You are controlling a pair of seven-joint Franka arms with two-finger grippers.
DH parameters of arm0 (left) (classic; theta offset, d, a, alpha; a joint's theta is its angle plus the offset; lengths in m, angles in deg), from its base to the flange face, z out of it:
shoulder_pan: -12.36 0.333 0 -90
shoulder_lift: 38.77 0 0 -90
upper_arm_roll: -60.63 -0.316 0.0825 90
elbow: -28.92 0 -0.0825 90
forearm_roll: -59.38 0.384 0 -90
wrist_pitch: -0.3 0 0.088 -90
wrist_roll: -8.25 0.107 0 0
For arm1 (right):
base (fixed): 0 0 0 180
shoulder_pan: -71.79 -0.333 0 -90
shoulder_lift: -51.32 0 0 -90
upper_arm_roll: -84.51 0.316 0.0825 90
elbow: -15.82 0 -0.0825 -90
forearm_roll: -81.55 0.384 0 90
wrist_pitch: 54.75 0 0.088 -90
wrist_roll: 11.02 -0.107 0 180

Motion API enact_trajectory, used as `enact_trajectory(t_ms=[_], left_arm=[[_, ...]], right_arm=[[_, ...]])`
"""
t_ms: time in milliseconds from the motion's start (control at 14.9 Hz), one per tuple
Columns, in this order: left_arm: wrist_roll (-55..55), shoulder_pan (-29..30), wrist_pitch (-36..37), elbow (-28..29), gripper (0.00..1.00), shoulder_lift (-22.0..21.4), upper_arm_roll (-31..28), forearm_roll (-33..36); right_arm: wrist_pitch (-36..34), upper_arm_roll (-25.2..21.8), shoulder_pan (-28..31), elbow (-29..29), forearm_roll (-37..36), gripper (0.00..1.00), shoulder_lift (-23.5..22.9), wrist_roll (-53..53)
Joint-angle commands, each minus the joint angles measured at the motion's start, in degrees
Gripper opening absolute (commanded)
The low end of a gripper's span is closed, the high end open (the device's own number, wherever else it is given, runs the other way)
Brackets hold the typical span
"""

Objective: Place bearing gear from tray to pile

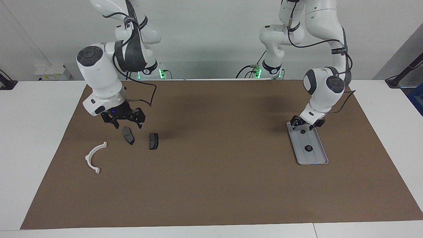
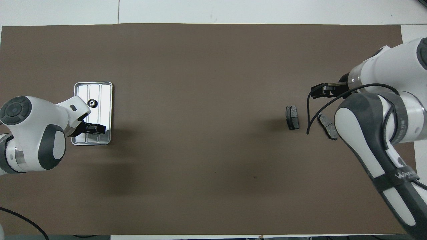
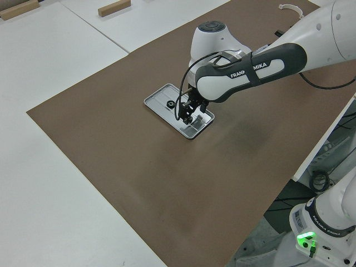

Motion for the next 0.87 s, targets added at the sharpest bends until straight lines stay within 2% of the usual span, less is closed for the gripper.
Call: enact_trajectory(t_ms=[0, 605, 673, 740, 807], left_arm=[[-0.2, -0.2, -2.2, 1.7, 0.92, -0.9, -0.5, 0.5], [-0.2, 0.0, -5.1, 1.7, 0.91, 1.2, -0.5, 0.5], [-0.2, 0.0, -5.1, 1.6, 0.86, 1.3, -0.5, 0.5], [-0.2, 0.0, -5.0, 1.6, 0.73, 1.3, -0.5, 0.5], [-0.2, 0.0, -4.8, 1.5, 0.51, 1.2, -0.5, 0.5]], right_arm=[[3.1, 0.2, 0.2, 0.3, 1.0, 1.00, -2.9, -1.2], [3.5, 0.2, -0.1, 0.2, 0.5, 1.00, -3.8, -1.4], [3.5, 0.2, -0.1, 0.2, 0.5, 1.00, -3.8, -1.3], [3.2, 0.2, -0.1, 0.2, 0.4, 1.00, -3.8, -1.2], [3.0, 0.2, -0.1, 0.3, 0.4, 1.00, -3.8, -1.0]])
